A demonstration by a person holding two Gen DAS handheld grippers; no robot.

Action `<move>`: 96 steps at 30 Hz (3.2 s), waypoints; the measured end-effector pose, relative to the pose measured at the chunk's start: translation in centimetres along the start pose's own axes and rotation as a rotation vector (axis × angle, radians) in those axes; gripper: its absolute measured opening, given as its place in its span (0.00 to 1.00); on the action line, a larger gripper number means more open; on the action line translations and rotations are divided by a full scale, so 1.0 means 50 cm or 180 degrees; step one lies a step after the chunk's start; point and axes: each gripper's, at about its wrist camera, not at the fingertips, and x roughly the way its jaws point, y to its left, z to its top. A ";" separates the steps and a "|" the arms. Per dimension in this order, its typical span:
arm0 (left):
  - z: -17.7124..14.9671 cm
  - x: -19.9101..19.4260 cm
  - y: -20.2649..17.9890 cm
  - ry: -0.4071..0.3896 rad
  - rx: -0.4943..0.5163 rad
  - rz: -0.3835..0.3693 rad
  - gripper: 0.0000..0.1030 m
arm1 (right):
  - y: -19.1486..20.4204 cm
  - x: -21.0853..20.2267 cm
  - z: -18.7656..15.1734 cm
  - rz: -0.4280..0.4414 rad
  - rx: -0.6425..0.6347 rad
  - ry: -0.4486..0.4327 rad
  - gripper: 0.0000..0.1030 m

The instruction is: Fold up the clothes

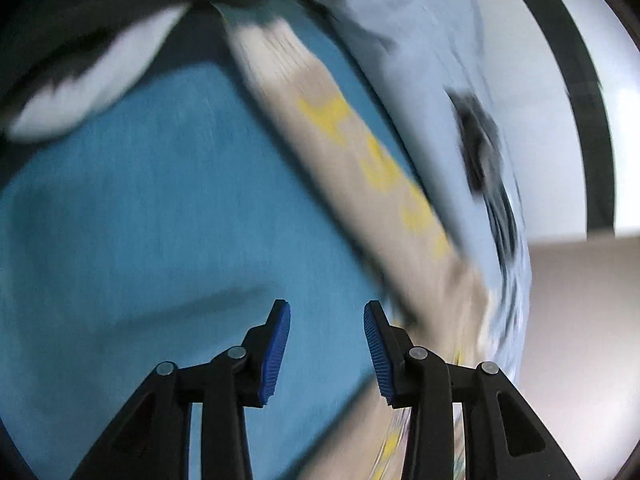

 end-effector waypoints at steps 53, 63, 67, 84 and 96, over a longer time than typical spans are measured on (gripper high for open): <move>-0.619 0.327 -0.558 0.0730 0.3688 0.0086 0.08 | -0.196 -0.028 0.268 0.0646 0.1008 -0.0773 0.52; -0.453 0.217 -0.472 -0.0056 0.2409 0.0082 0.21 | -0.178 0.007 0.400 0.0833 0.1303 -0.0806 0.52; -0.370 0.238 -0.407 0.0066 0.1847 0.0260 0.23 | -0.170 -0.005 0.426 0.0847 0.1521 -0.0912 0.27; -0.255 0.131 -0.274 0.0021 0.1395 0.0255 0.28 | 0.483 -0.011 0.266 -0.0405 -0.2074 -0.1254 0.11; -0.183 0.074 -0.161 -0.0010 0.1052 0.0289 0.29 | 0.607 0.274 -0.022 -0.0887 -0.3587 -0.0541 0.11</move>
